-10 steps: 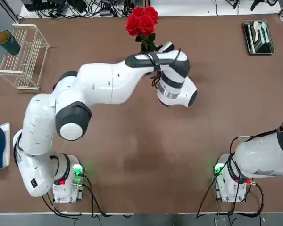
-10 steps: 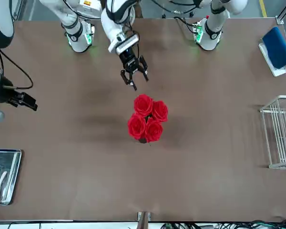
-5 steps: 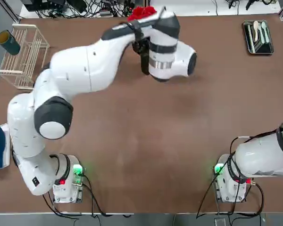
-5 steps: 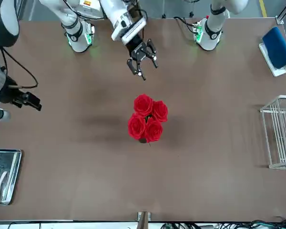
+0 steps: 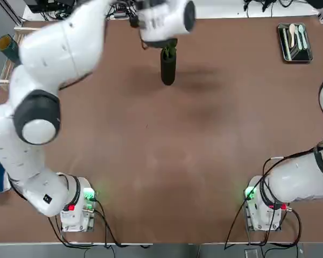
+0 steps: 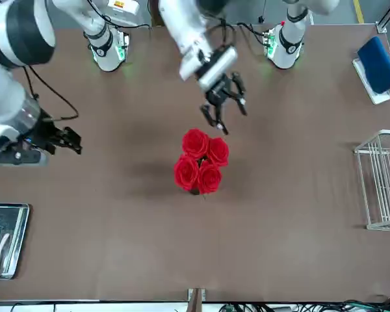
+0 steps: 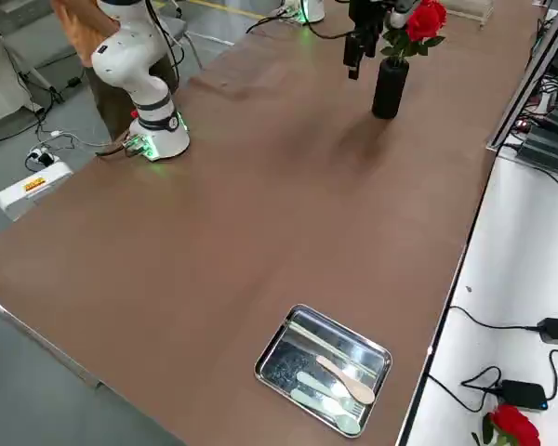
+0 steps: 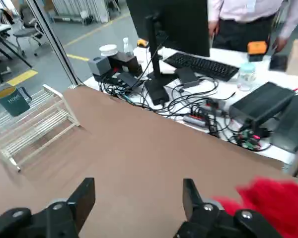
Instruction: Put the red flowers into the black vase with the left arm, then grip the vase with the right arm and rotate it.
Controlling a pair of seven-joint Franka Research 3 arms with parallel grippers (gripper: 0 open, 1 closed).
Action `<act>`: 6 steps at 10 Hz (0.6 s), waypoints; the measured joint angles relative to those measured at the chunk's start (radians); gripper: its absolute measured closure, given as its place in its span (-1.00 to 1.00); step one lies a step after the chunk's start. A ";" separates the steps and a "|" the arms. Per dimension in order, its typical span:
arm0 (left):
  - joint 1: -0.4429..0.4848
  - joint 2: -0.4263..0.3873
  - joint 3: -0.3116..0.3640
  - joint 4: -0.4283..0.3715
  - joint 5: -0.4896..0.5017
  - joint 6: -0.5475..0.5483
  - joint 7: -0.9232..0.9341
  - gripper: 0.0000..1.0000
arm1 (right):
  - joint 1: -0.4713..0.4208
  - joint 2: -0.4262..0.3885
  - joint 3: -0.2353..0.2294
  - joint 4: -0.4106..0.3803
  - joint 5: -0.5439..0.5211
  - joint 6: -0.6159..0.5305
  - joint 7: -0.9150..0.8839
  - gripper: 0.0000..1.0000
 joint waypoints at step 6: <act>0.534 -0.130 -0.082 -0.018 -0.458 0.095 0.643 -0.66 | 0.241 0.165 0.009 -0.010 0.032 0.231 0.235 -1.00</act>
